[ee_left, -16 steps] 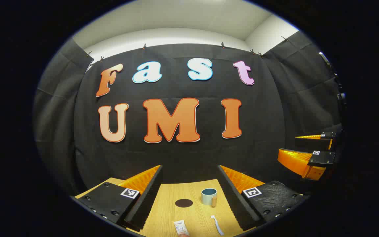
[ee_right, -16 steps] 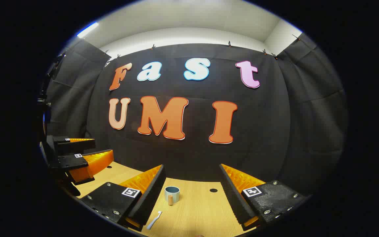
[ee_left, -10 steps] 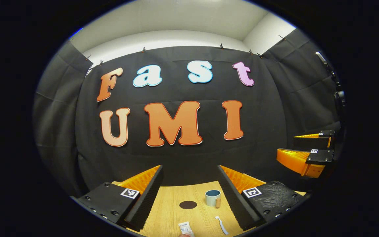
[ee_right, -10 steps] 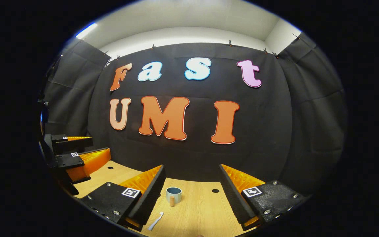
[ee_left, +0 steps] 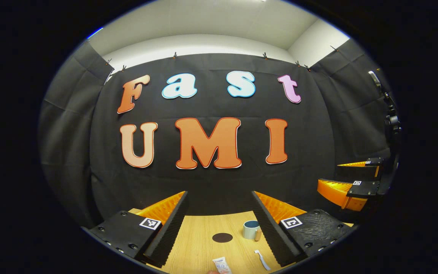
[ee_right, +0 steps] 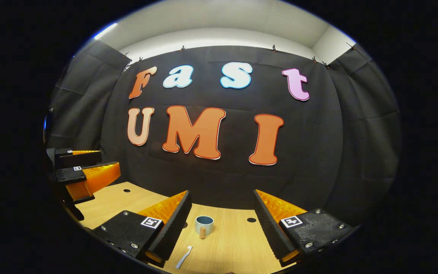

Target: Put the toothbrush and toothpaste on the desktop into the cup, then pick up the cup and place it on the coaster on the desktop.

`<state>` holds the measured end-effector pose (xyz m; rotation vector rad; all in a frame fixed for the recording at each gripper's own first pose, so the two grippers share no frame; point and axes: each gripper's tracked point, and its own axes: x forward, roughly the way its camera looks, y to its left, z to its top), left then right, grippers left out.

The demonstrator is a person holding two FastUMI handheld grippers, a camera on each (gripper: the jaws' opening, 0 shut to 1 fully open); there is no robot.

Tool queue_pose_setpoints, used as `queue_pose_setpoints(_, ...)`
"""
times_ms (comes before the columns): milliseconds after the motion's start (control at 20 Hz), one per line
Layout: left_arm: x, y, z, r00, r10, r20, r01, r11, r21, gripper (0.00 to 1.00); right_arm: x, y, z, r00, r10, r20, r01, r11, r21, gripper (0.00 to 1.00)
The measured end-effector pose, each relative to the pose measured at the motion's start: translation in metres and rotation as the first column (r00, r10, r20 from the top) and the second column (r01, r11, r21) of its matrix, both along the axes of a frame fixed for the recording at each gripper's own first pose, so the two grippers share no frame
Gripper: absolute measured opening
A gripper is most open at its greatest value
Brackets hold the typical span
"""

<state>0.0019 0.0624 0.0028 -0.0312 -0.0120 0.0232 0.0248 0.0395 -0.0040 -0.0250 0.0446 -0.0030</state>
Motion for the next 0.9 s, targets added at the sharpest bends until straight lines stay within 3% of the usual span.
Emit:
queue_pose_setpoints(400,-0.004,0.038,0.001,1.000,-0.016,-0.013,0.016,1.000,-0.026,0.98,-0.005,0.018,-0.037,0.991,-0.052,-0.124,0.052,0.999,-0.010,0.98)
queue_pose_setpoints(550,-0.006,0.043,0.003,1.000,-0.020,-0.012,0.020,0.999,-0.028,0.98,-0.005,0.029,-0.061,0.979,-0.031,-0.203,0.032,0.999,0.002,0.98)
queue_pose_setpoints(750,-0.007,0.049,0.003,1.000,0.010,-0.011,-0.010,1.000,-0.011,0.98,0.005,0.044,-0.104,0.943,0.022,-0.332,-0.014,1.000,0.027,0.98)
queue_pose_setpoints(900,-0.005,0.050,-0.006,0.999,0.042,-0.032,-0.042,0.999,0.001,0.98,0.012,0.055,-0.144,0.900,0.077,-0.429,-0.049,0.996,0.074,0.98)
